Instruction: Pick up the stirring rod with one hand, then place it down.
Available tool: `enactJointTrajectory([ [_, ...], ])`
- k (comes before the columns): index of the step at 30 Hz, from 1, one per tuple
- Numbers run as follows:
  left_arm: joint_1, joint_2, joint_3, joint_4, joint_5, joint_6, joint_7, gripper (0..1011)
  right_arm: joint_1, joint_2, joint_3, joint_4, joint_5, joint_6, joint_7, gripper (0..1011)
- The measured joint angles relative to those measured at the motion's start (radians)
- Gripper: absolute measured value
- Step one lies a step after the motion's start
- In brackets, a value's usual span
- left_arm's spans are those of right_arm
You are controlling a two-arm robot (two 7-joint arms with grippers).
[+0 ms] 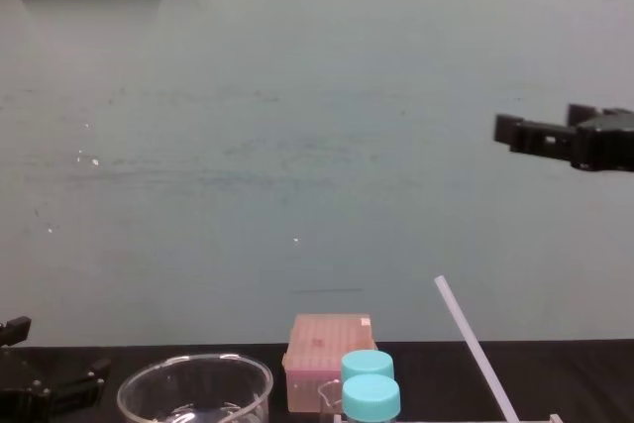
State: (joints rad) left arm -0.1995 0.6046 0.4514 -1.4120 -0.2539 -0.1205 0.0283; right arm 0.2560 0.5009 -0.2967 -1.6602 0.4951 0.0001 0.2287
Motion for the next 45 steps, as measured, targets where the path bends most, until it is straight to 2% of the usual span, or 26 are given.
enactJointTrajectory([
  [2, 0.0, 0.0, 0.0, 0.0, 0.0, 0.0, 0.0, 1005, 0.007, -0.017, 0.003, 0.015, -0.025, 0.022, -0.047, 1002],
  [5, 0.0, 0.0, 0.0, 0.0, 0.0, 0.0, 0.0, 1005, 0.021, -0.058, 0.01, 0.068, -0.081, 0.086, -0.163, 1002],
  [6, 0.0, 0.0, 0.0, 0.0, 0.0, 0.0, 0.0, 1005, 0.021, -0.058, 0.01, 0.068, -0.081, 0.086, -0.163, 1002],
  [9, 0.0, 0.0, 0.0, 0.0, 0.0, 0.0, 0.0, 1005, 0.022, -0.089, 0.02, 0.124, -0.126, 0.139, -0.257, 1002],
  [12, 0.0, 0.0, 0.0, 0.0, 0.0, 0.0, 0.0, 1005, 0.015, -0.105, 0.032, 0.157, -0.142, 0.173, -0.305, 1002],
  [18, 0.0, 0.0, 0.0, 0.0, 0.0, 0.0, 0.0, 1005, 0.004, -0.116, 0.044, 0.172, -0.152, 0.198, -0.311, 1002],
  [45, 0.0, 0.0, 0.0, 0.0, 0.0, 0.0, 0.0, 1005, 0.004, -0.112, 0.04, 0.167, -0.149, 0.192, -0.305, 1002],
])
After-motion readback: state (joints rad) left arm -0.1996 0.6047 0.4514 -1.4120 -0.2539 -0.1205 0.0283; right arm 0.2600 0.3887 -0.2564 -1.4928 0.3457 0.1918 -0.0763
